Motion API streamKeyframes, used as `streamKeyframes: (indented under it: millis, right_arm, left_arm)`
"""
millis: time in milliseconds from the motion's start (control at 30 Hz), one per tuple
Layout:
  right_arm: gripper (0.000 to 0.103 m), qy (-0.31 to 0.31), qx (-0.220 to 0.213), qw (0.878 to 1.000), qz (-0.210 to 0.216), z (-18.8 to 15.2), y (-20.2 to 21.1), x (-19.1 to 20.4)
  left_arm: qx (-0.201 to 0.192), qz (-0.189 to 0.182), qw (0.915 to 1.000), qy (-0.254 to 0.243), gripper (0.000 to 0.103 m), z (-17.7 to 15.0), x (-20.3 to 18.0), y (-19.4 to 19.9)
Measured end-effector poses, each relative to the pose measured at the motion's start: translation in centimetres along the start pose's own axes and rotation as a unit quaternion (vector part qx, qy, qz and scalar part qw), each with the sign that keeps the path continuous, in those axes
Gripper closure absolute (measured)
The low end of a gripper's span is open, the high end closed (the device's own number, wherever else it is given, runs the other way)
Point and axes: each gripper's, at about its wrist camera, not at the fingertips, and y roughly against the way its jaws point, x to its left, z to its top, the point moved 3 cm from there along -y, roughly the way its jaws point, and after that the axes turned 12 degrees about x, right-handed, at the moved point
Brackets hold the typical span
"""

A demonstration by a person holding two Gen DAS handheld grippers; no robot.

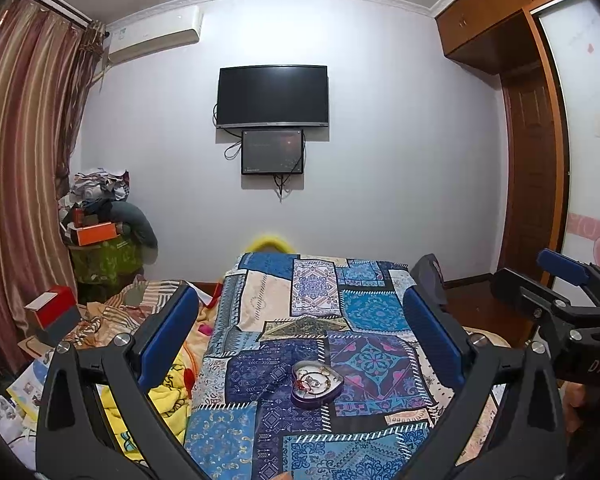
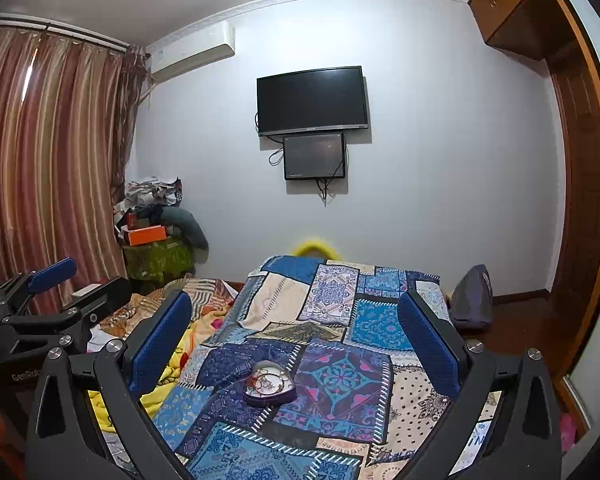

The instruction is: Organize jewelry

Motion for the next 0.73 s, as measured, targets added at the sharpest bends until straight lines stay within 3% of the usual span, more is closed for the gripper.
streamKeyframes:
  millis: [733]
  right_arm:
    - [0.001,-0.002,0.017,1.000,0.002,-0.2,-1.1,0.0]
  left_arm:
    - [0.013,0.006,0.9999,0.007,0.000,-0.4,0.5,-0.9]
